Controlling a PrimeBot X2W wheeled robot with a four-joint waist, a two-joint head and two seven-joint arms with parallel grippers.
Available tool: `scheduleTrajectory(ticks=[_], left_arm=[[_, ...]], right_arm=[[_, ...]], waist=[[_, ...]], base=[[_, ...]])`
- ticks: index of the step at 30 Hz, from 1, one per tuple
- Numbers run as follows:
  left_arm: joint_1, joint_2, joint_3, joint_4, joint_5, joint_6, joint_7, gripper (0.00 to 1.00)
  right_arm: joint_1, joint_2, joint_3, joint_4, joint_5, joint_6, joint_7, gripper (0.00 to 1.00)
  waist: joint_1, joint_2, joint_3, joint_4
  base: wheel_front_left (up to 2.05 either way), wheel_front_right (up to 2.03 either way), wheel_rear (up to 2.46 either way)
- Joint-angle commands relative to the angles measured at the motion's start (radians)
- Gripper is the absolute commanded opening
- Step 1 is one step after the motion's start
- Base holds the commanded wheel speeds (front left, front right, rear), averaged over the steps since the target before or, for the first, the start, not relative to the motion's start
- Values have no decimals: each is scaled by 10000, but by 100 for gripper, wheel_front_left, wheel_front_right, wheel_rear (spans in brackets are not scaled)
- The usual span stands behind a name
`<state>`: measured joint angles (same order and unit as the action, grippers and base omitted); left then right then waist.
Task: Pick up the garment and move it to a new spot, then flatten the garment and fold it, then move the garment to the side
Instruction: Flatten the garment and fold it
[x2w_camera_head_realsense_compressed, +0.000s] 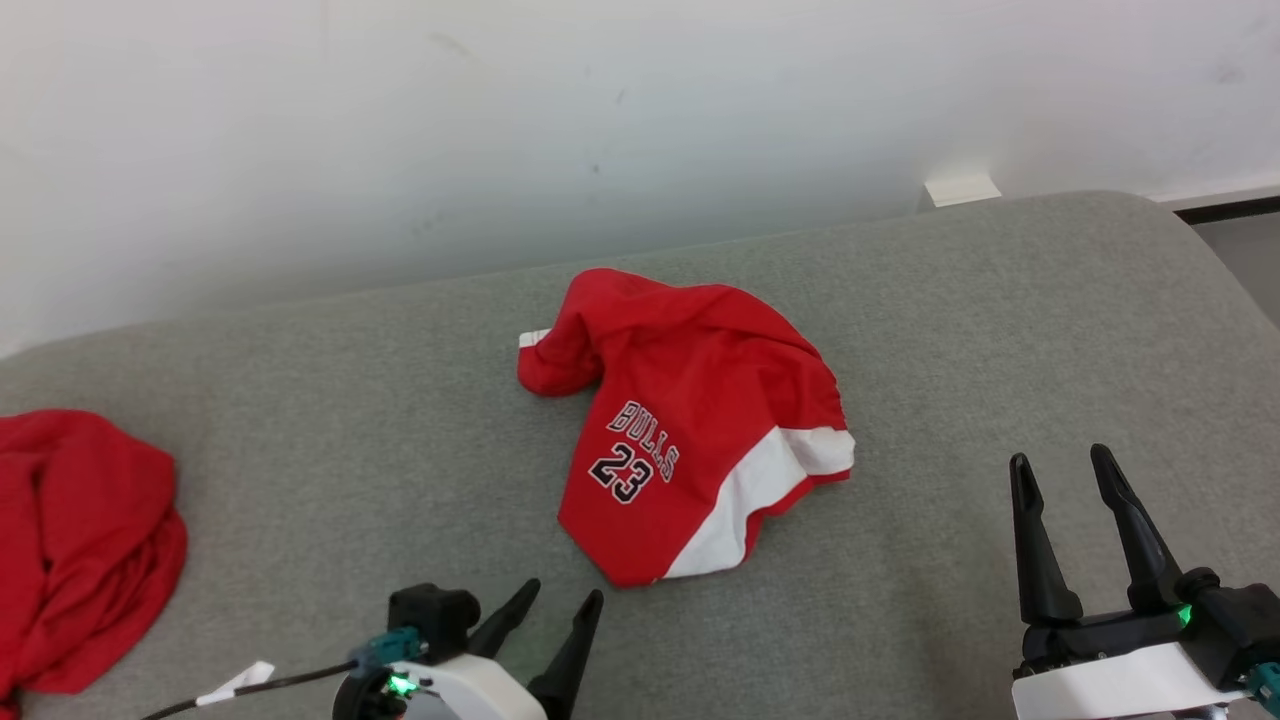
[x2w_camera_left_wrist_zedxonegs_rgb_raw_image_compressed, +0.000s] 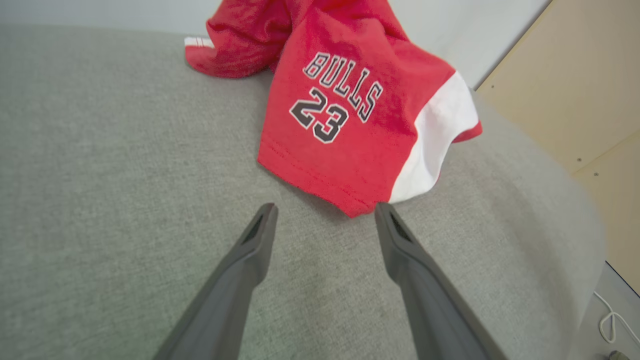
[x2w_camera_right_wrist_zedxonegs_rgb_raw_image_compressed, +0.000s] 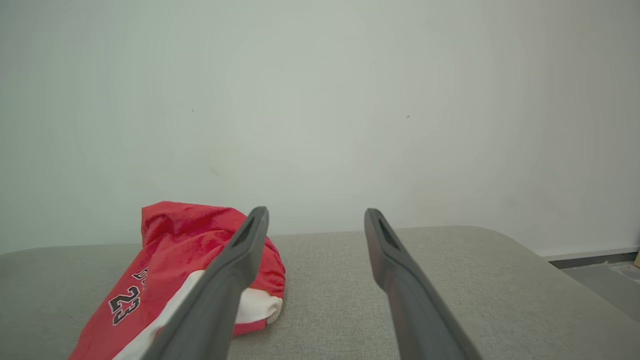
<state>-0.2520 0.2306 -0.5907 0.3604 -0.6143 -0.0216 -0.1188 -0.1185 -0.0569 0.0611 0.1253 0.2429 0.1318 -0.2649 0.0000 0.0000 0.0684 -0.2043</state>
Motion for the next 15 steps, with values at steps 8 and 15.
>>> scheduleTrajectory(ticks=[8, 15], left_arm=[[-508, -183, -294, 1048, -20, -180, 708, 100], [-983, -342, -190, 1798, 82, -124, 303, 100]], right_arm=[[-200, 51, 39, 3, 215, -22, 12, 100], [-232, 62, 145, 46, 331, -22, 11, 100]], waist=[[0, 0, 648, -1189], [0, 0, 864, -1703]], base=[[0, 0, 0], [0, 0, 0]])
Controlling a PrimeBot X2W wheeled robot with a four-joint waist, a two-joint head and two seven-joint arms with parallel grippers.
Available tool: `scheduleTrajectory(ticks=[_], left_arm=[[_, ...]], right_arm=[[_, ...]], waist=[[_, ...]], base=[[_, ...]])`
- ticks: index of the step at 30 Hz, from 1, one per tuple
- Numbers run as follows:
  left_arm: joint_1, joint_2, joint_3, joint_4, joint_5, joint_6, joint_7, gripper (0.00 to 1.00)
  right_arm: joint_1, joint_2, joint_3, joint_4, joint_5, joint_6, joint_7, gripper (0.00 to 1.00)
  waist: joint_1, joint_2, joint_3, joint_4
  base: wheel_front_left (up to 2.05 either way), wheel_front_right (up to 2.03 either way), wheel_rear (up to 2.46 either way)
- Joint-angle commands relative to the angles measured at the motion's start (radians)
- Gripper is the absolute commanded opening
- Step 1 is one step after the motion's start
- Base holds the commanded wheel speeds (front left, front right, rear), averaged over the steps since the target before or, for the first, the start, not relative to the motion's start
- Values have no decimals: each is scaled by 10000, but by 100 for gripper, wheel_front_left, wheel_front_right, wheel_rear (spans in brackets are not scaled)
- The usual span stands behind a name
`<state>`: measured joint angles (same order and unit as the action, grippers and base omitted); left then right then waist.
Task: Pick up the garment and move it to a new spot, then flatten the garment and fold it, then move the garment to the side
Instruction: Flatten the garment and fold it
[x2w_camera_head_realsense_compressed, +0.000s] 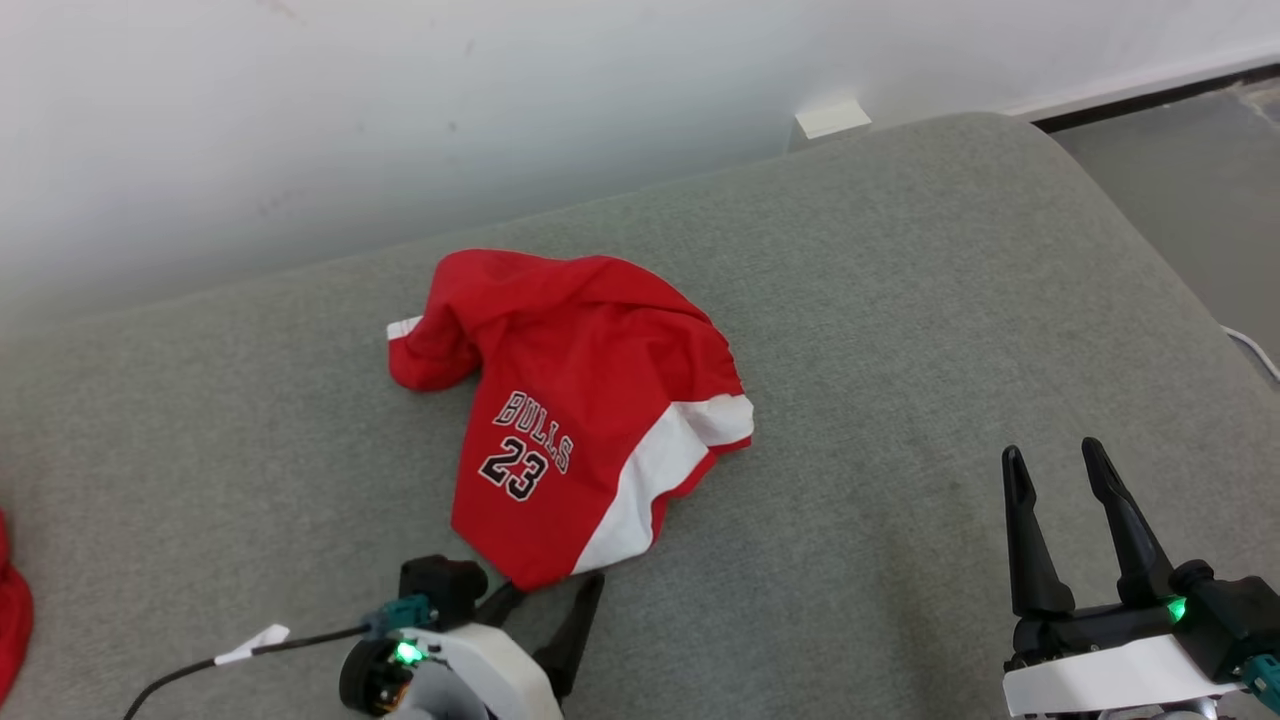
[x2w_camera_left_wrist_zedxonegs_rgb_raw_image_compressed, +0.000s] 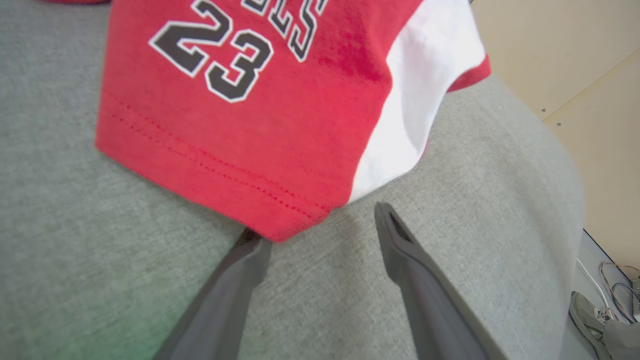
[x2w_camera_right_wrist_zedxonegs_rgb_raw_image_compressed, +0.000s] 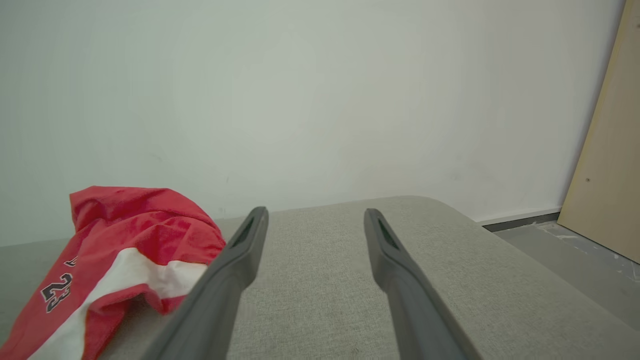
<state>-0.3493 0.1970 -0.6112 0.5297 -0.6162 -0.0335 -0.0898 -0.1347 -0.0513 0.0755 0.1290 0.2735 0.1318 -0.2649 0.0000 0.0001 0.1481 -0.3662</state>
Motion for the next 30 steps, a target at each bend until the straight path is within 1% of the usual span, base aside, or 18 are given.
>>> scheduleTrajectory(ticks=[1, 5, 6, 7, 11, 14, 17, 22, 26, 28, 30], left_arm=[[-90, -31, -4, 164, 132, -54, -79, 100], [-298, -145, -37, 299, 142, -190, -379, 100], [-300, -182, -47, 316, 112, -231, -421, 25], [-312, -210, -51, 308, 68, -271, -476, 0], [-324, -263, -120, 237, -39, -373, -523, 0], [-337, -295, -212, 7, -104, -474, -474, 0], [-441, -90, -292, -416, -143, -554, -255, 0], [-655, 658, -325, -1533, -245, -650, 692, 0], [-617, 1505, -260, -2549, -527, -616, 1975, 0], [-524, 2012, -169, -2964, -582, -505, 2489, 0], [-378, 2513, -103, -3223, -450, -271, 2960, 0]], right_arm=[[-77, 7, 10, 20, 43, -22, 11, 100], [-60, 6, 3, 53, 54, -22, 11, 100], [-35, 5, -9, 72, 35, -22, 11, 100], [-19, 5, 4, 80, 20, -22, 11, 100], [20, 6, 26, 107, -63, -22, 11, 100], [84, 3, -62, 121, -173, -22, 11, 100], [162, 4, -173, 126, -211, -22, 11, 100], [171, -2, -272, 161, -325, -22, 12, 100], [255, -5, -369, 203, -328, -22, 11, 100], [281, -6, -360, 234, -327, -22, 11, 100], [285, -6, -333, 257, -328, -22, 11, 100]], waist=[[0, -1, 71, -110], [0, -1, 29, -128], [0, -1, -12, -96], [0, -1, -40, -63], [0, -1, -179, 181], [0, -1, -334, 518], [0, -1, -470, 978], [0, -1, -678, 1747], [0, -1, -789, 2213], [0, -1, -804, 2359], [0, -1, -807, 2434]], base=[[0, 0, 0], [0, 0, 0], [0, 0, 0], [0, 0, 0], [0, 0, 0], [0, 0, 0], [0, 0, 0], [0, 0, 0], [0, 0, 0], [0, 0, 0], [0, 0, 0]])
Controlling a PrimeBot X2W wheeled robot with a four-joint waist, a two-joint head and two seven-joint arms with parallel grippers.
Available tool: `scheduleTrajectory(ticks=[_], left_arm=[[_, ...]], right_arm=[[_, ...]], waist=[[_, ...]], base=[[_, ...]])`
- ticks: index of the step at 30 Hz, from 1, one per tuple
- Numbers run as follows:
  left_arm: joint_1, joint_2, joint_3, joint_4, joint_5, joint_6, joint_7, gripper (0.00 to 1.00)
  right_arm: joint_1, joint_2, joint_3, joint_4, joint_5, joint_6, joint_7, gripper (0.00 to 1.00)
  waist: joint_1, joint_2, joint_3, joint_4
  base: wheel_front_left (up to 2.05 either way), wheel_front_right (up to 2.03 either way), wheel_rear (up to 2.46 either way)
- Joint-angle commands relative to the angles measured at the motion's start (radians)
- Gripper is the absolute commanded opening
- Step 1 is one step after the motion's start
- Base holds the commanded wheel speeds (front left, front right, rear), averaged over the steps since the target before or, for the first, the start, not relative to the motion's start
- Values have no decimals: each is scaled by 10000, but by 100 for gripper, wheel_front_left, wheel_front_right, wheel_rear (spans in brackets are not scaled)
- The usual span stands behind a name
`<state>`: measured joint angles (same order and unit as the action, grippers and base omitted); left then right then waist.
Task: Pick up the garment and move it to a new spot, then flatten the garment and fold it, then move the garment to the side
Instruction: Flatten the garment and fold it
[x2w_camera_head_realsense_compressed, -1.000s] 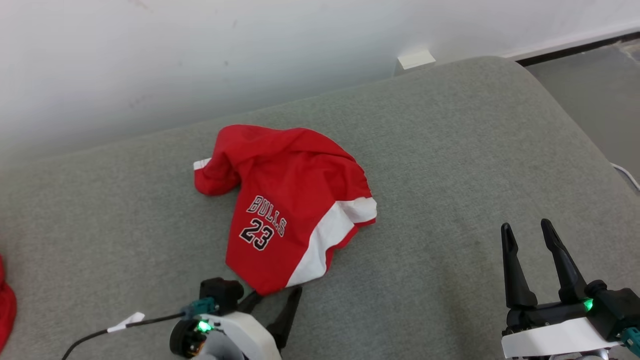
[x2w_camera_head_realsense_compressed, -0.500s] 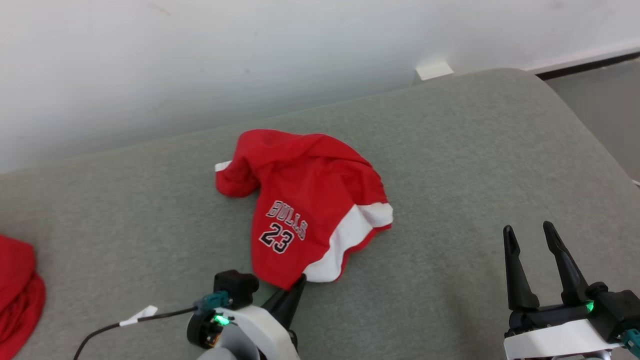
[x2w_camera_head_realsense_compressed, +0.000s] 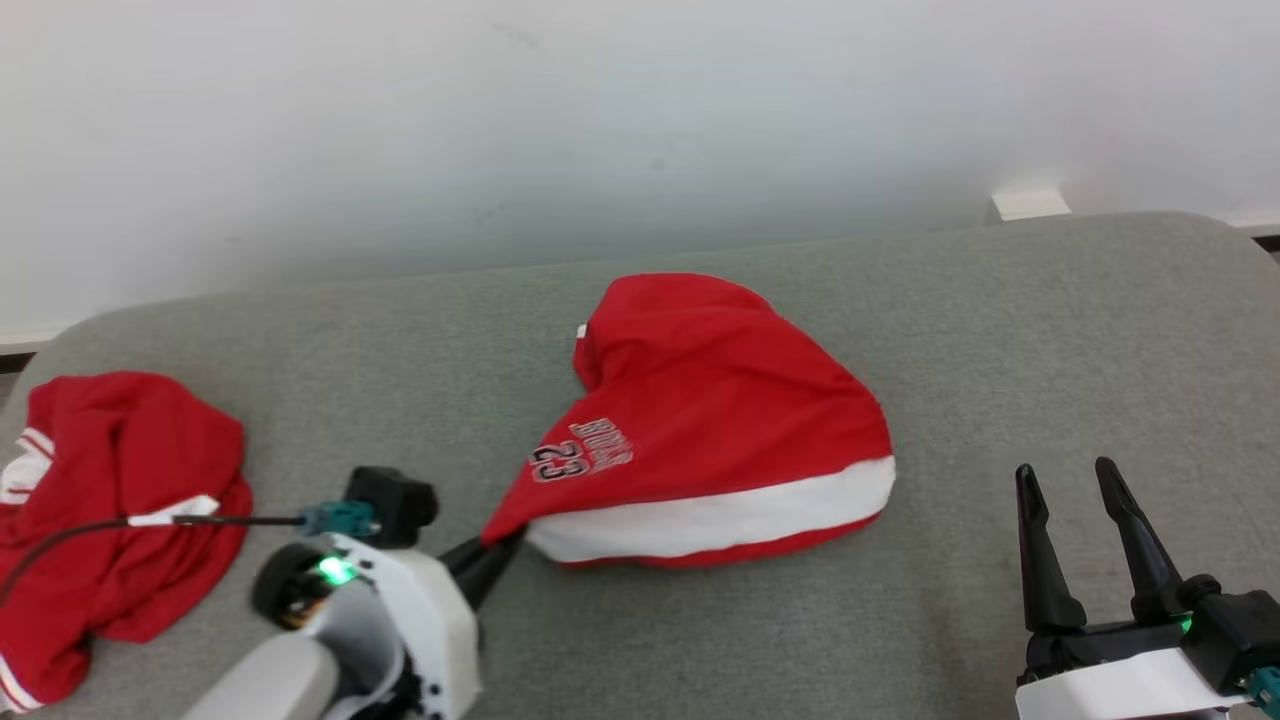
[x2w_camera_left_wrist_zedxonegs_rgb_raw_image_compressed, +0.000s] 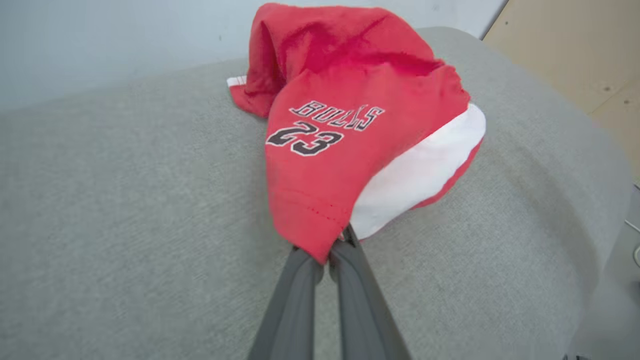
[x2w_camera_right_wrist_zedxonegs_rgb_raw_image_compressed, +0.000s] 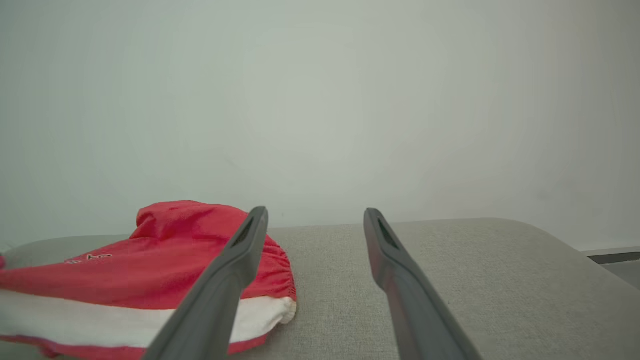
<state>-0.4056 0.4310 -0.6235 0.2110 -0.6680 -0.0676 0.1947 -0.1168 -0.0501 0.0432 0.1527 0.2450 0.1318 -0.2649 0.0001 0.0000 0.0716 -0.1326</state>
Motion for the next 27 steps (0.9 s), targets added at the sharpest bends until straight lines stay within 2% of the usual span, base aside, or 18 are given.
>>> scheduleTrajectory(ticks=[1, 4, 7, 8, 9, 10, 11, 16, 23, 27], left_arm=[[259, 377, 24, -154, 159, 197, 291, 0], [522, 777, 27, -380, 425, 651, 558, 0], [910, 698, 54, -348, 285, 937, 508, 0], [1005, 616, 70, -247, 225, 996, 427, 12], [1005, 616, 70, -247, 225, 996, 427, 12], [1090, 530, 91, -115, 167, 1034, 299, 43], [1156, 416, 123, 33, 131, 1097, 117, 100], [1310, -54, 309, 598, -10, 1114, -937, 100], [1785, -545, 1256, 558, 7, 1970, -3295, 100], [2218, -635, 1585, 548, -12, 2250, -4059, 100]], right_arm=[[109, -17, -9, 24, -40, -22, 11, 100], [141, -22, -33, 57, -42, -22, 11, 100], [155, -17, -60, 99, -32, -22, 11, 100], [148, -17, -48, 139, -11, -22, 11, 100], [148, -17, -48, 139, -11, -22, 11, 100], [128, -18, -24, 173, 12, -22, 13, 100], [93, -20, 16, 207, 28, -22, 11, 100], [-3, -19, 117, 284, 74, -22, 11, 100], [193, -58, 55, 296, 101, -22, 11, 100], [251, -93, 54, 298, 111, -22, 11, 100]], waist=[[-1, 0, -41, 117], [-1, 0, -31, 154], [-1, 0, 19, 160], [-1, 0, 31, 161], [-1, 0, 31, 161], [-1, 0, 46, 157], [-1, 0, 65, 148], [-1, 0, 62, 105], [-1, 0, -123, 167], [-1, 0, -196, 306]], base=[[0, 0, 0], [0, 0, 0], [0, 0, 0], [0, 0, 0], [0, 0, 0], [0, 0, 0], [0, 0, 0], [0, 0, 0], [0, 0, 0], [0, 0, 0]])
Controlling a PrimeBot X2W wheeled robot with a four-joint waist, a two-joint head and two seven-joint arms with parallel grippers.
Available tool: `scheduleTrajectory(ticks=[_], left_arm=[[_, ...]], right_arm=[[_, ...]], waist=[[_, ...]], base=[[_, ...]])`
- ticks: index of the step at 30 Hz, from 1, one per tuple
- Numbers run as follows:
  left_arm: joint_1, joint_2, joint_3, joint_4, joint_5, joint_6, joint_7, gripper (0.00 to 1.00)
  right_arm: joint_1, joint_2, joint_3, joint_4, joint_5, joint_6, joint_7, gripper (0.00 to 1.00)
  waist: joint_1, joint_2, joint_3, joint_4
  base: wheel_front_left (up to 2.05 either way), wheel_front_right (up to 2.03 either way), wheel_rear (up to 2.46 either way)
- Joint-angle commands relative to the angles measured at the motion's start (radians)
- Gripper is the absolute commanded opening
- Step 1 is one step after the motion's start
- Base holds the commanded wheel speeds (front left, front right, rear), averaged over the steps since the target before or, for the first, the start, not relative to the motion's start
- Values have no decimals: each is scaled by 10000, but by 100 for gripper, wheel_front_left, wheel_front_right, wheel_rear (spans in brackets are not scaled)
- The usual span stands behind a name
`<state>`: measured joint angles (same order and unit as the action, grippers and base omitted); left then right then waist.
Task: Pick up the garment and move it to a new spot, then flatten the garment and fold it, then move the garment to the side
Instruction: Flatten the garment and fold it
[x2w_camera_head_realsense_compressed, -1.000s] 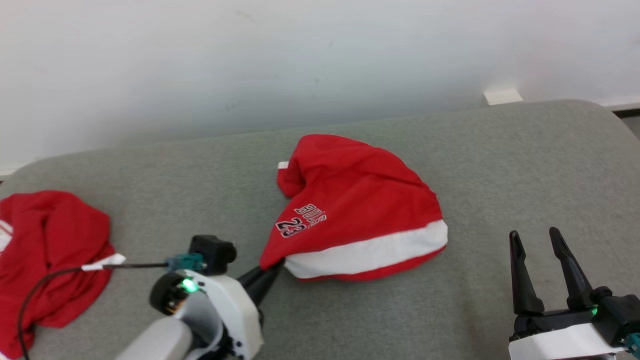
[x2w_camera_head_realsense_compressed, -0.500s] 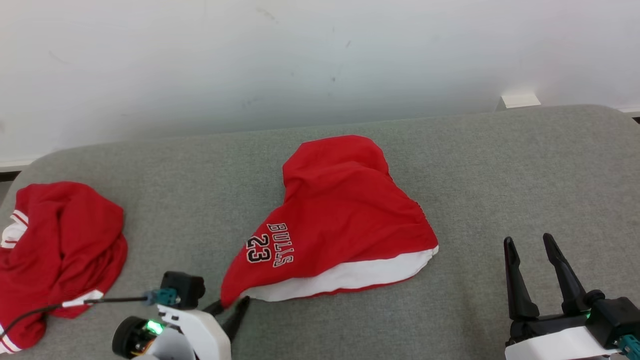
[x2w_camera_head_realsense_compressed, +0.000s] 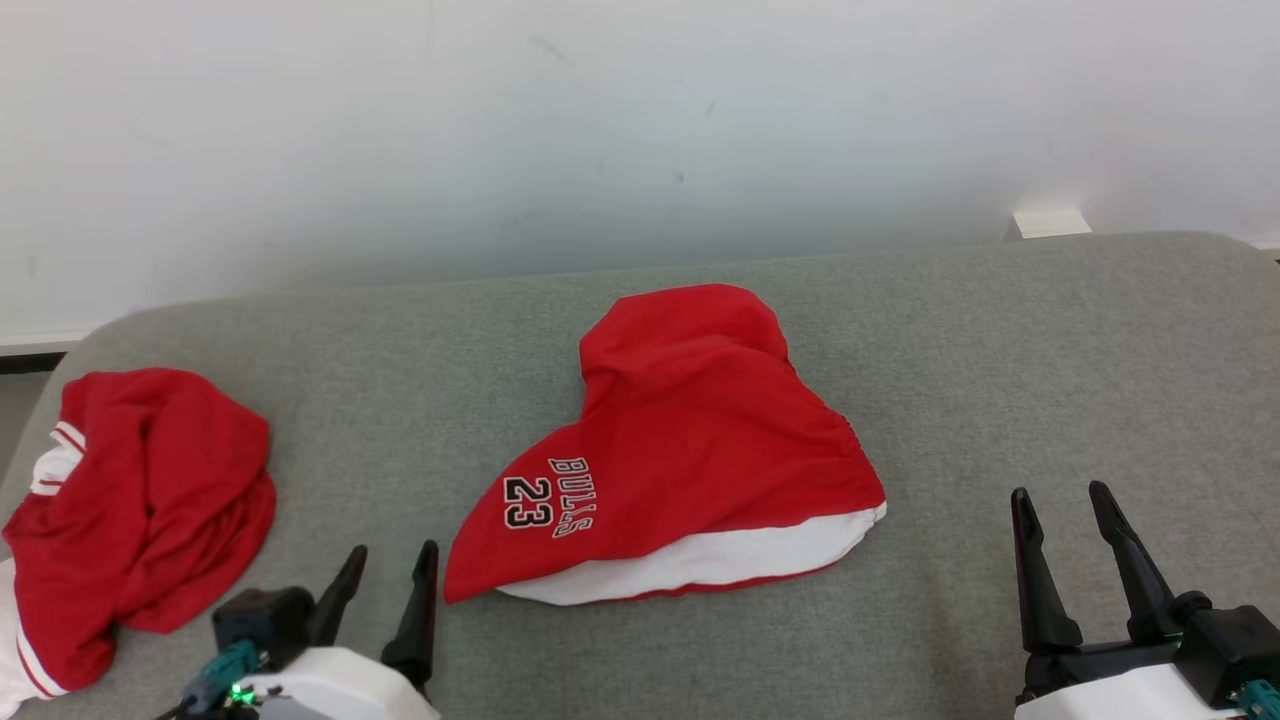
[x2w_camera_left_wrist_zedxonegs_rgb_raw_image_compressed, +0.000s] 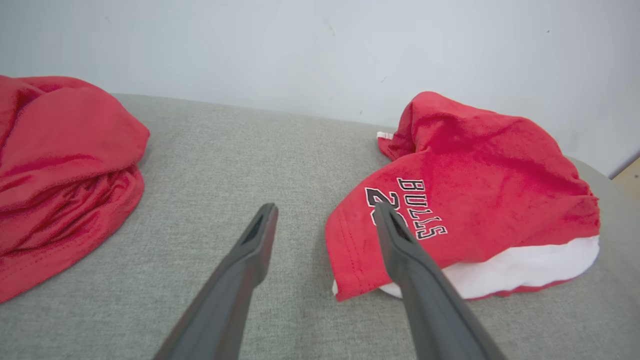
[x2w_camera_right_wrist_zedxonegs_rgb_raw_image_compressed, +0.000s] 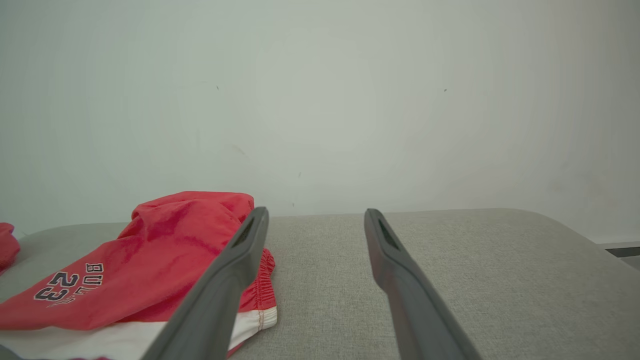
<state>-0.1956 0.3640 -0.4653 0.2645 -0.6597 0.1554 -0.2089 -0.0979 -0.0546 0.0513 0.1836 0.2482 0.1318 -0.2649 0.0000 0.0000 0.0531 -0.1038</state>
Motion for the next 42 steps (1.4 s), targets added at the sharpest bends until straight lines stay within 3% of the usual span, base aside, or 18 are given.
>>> scheduleTrajectory(ticks=[1, 7, 11, 23, 29, 42], left_arm=[[176, 43, 48, -23, -23, 26, -148, 100], [658, -200, 409, -343, 284, -69, -528, 100], [803, -413, 392, -306, 417, -354, -552, 100], [603, -569, 570, -47, 742, -707, -561, 100], [534, -854, 689, -177, 1049, -825, -554, 100], [745, -1354, 1234, -208, 1588, -1182, -556, 100]], right_arm=[[79, -60, -31, -8, 74, -22, 11, 100], [222, -146, -63, -34, 43, -22, 11, 100], [193, -192, 3, 33, 63, -22, 11, 100], [12, -309, 376, 333, 151, -22, 11, 100], [-635, -881, 1304, 1753, 293, -22, 138, 100], [-2349, -2017, 2757, 4523, 1708, -22, 1601, 100]], waist=[[0, 0, -23, 48], [0, 0, -79, 235], [0, 0, -114, 271], [0, 0, -91, 91], [0, 0, -18, 566], [0, 0, 40, 2154]], base=[[0, 0, 0], [0, 0, 0], [0, 0, 0], [0, 0, 0], [0, 0, 0], [0, 0, 0]])
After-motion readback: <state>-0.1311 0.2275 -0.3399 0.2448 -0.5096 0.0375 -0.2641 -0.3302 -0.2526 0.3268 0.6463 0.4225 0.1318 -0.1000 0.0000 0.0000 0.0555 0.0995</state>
